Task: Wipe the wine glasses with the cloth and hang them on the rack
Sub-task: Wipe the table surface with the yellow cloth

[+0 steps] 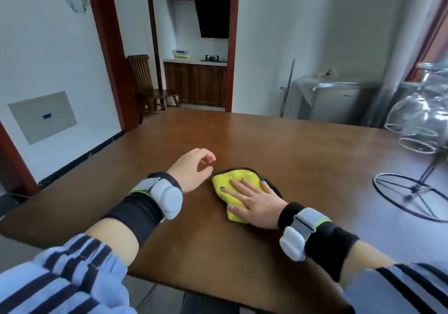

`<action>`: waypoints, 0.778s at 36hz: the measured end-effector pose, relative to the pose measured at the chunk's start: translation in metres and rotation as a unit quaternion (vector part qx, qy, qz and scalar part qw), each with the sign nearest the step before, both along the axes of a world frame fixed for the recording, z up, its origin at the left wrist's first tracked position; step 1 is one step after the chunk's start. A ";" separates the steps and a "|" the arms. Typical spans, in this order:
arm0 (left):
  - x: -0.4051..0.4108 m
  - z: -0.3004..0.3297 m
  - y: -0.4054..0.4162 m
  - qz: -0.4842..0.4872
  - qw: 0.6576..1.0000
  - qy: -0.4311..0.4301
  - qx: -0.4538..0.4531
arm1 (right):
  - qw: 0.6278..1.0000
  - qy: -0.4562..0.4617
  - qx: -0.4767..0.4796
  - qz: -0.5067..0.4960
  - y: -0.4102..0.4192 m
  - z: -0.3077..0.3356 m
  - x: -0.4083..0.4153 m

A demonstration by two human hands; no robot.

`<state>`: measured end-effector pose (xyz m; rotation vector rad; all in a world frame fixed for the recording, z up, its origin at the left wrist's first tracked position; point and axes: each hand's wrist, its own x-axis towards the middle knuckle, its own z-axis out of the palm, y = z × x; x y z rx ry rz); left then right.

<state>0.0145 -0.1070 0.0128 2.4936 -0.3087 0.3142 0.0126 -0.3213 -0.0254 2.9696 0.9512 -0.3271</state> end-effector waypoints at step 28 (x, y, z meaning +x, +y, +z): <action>-0.057 0.014 -0.035 0.005 0.940 0.078 -0.333 | 0.925 0.020 -0.021 -0.379 -0.158 -0.001 -0.042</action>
